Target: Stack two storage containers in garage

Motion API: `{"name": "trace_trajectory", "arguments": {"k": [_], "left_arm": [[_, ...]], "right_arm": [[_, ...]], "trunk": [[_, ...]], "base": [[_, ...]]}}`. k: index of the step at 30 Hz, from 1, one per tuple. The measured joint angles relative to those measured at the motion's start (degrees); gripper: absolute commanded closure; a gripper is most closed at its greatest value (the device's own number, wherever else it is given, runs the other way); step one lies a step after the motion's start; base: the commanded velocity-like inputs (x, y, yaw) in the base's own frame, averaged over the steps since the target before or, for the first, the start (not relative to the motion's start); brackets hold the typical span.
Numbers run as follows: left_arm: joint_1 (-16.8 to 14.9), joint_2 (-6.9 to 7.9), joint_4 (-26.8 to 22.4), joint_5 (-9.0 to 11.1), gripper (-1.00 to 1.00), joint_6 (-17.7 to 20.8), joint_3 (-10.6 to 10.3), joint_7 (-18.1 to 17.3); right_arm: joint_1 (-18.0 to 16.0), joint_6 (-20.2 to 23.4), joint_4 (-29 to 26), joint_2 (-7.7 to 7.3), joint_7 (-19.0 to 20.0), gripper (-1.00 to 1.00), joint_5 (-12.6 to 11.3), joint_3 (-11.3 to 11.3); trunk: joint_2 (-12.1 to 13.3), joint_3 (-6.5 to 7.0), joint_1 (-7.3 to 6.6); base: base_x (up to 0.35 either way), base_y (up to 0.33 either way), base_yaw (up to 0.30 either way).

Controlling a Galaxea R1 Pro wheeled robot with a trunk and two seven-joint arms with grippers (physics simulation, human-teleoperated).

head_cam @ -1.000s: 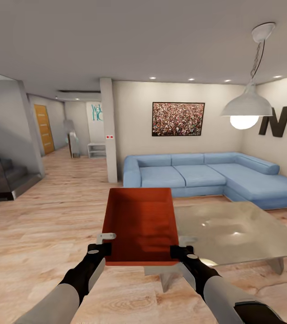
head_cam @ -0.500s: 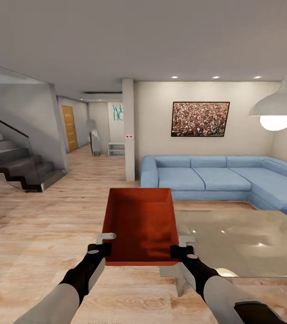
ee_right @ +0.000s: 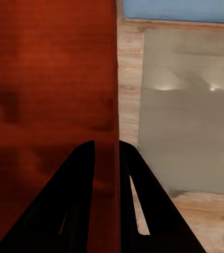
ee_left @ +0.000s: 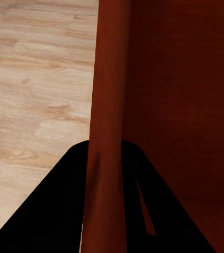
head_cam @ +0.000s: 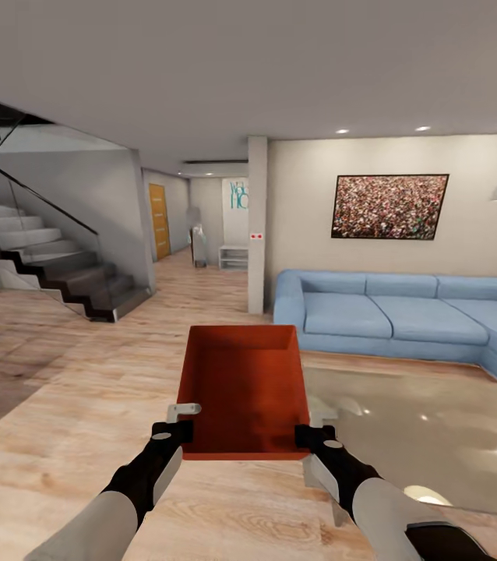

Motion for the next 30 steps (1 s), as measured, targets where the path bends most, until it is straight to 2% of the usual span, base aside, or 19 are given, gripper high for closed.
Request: {"name": "trace_trajectory", "arguments": {"k": [30], "left_arm": [[0.0, 0.0, 0.1, 0.0, 1.0, 0.0, 0.0, 0.0]], "right_arm": [[0.0, 0.1, 0.0, 0.0, 0.0, 1.0, 0.1, 0.0]], "trunk": [[0.0, 0.0, 0.0]], "base": [[0.003, 0.0, 0.288]]}}
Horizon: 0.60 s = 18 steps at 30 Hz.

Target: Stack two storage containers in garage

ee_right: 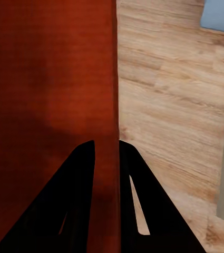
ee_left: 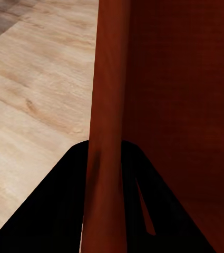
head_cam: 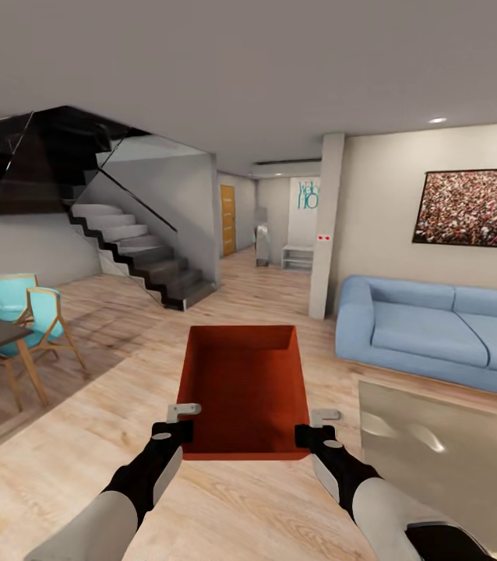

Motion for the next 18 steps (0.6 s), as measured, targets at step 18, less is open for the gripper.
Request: {"name": "trace_trajectory", "arguments": {"k": [18], "left_arm": [[0.0, -0.04, 0.5, 0.1, 1.0, 0.1, 0.2, -0.1]], "right_arm": [[0.0, 0.4, 0.2, -0.01, -0.1, 1.0, 0.0, 0.1]], "trunk": [[0.0, 0.0, -0.03]], "base": [[0.292, 0.052, 0.013]]}}
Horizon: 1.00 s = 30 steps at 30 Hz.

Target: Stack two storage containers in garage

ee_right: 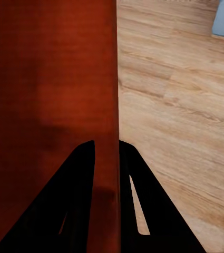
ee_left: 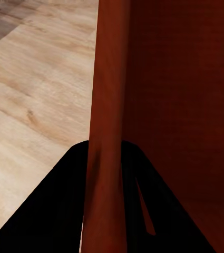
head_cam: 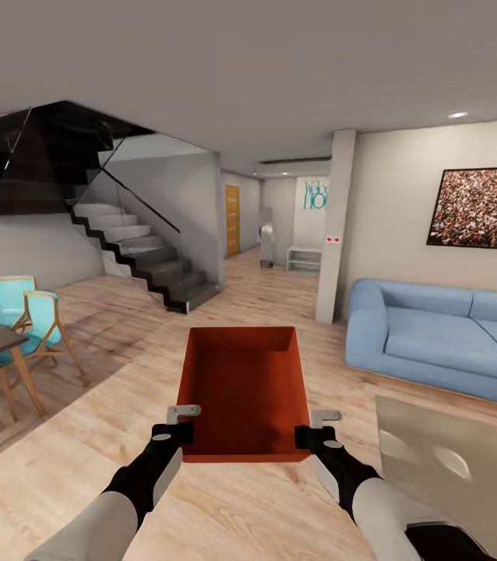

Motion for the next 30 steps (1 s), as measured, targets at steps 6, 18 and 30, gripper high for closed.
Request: {"name": "trace_trajectory", "arguments": {"k": [6, 18, 30], "left_arm": [[0.0, -0.03, 0.0, 0.0, 1.0, 0.0, 0.0, 0.0], [0.0, -0.05, -0.1, 0.0, 1.0, 0.0, 0.0, 0.1], [0.0, -0.01, -0.1, 0.0, 1.0, 0.0, 0.0, 0.1]], "right_arm": [[0.0, 0.1, -0.1, -0.02, 0.0, 1.0, 0.1, 0.0], [0.0, 0.1, -0.2, -0.03, 0.1, 1.0, 0.1, -0.1], [0.0, 0.0, -0.1, 0.0, 0.0, 1.0, 0.0, 0.0]], "trunk": [[0.0, 0.0, 0.0], [0.0, 0.0, 0.0], [0.0, 0.0, 0.0]], "base": [[0.32, 0.075, 0.0], [0.321, 0.075, 0.0], [0.32, 0.075, 0.0]]}}
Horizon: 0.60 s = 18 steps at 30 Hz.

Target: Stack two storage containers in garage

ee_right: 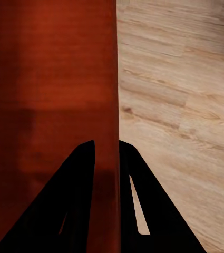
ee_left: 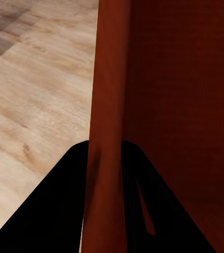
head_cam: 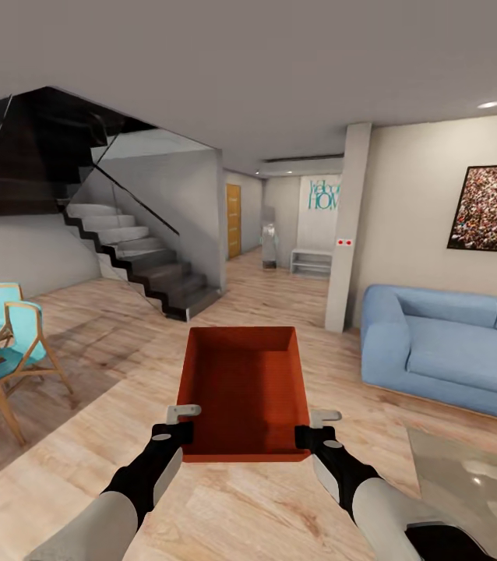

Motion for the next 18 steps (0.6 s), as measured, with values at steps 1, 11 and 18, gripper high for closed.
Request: {"name": "trace_trajectory", "arguments": {"k": [1, 11, 18], "left_arm": [[0.0, -0.01, 0.0, 0.0, 1.0, 0.0, 0.0, 0.0], [0.0, -0.03, 0.0, 0.0, 1.0, 0.0, 0.0, 0.0], [0.0, 0.0, 0.0, 0.0, 1.0, 0.0, 0.1, 0.0]], "right_arm": [[0.0, 0.0, 0.0, -0.01, 0.0, 1.0, 0.0, 0.0], [0.0, 0.1, 0.0, -0.03, 0.0, 1.0, 0.0, 0.0], [0.0, 0.1, -0.1, 0.0, 0.0, 1.0, 0.1, 0.0]], "trunk": [[0.0, 0.0, 0.0], [0.0, 0.0, 0.0], [0.0, 0.0, 0.0]], "base": [[0.32, 0.075, 0.0], [0.32, 0.075, 0.0], [0.321, 0.075, 0.0]]}}
